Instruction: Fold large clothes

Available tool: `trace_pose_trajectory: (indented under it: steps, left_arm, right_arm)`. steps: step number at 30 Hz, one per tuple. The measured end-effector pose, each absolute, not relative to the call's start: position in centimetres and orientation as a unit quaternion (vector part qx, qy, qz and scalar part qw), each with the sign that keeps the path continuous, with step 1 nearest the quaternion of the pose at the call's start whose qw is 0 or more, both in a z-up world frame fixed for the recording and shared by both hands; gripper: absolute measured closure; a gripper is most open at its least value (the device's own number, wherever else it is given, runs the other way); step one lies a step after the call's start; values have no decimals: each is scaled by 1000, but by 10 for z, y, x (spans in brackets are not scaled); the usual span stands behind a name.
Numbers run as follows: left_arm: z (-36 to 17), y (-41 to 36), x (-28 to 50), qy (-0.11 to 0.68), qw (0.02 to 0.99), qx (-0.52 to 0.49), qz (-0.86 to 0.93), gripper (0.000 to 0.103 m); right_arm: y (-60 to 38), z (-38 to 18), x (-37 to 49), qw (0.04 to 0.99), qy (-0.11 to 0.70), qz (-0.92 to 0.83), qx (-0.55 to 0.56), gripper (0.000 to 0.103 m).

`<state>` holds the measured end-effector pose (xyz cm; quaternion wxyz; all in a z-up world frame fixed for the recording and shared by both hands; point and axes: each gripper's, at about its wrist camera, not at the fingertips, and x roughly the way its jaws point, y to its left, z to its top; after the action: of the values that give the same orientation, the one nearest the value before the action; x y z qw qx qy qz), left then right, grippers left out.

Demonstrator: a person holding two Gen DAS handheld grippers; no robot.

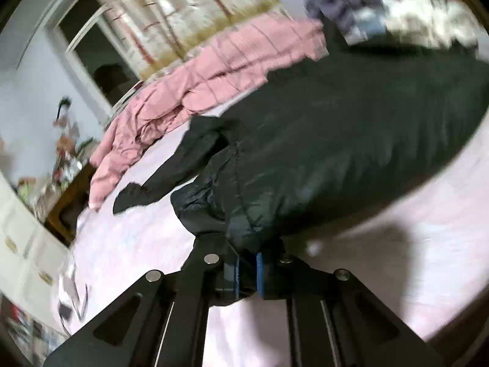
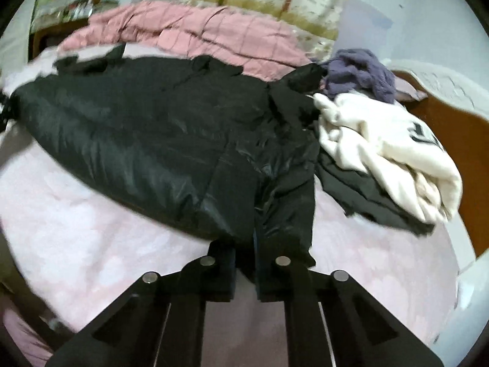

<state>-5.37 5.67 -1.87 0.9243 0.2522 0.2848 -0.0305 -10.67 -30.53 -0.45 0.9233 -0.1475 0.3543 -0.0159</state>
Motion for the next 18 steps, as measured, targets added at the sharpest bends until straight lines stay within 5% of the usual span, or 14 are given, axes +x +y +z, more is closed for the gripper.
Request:
trace_pose_trajectory:
  steps: [9,18]
  left_arm:
    - [33,75,-135,251,942,220,-39,95]
    - [28,73,-48,314,933,171,-41,89]
  right_arm:
    - [-310,44,-188,953,292,-6,-84,96]
    - [-317,41,-104,934,350,1,-74,96]
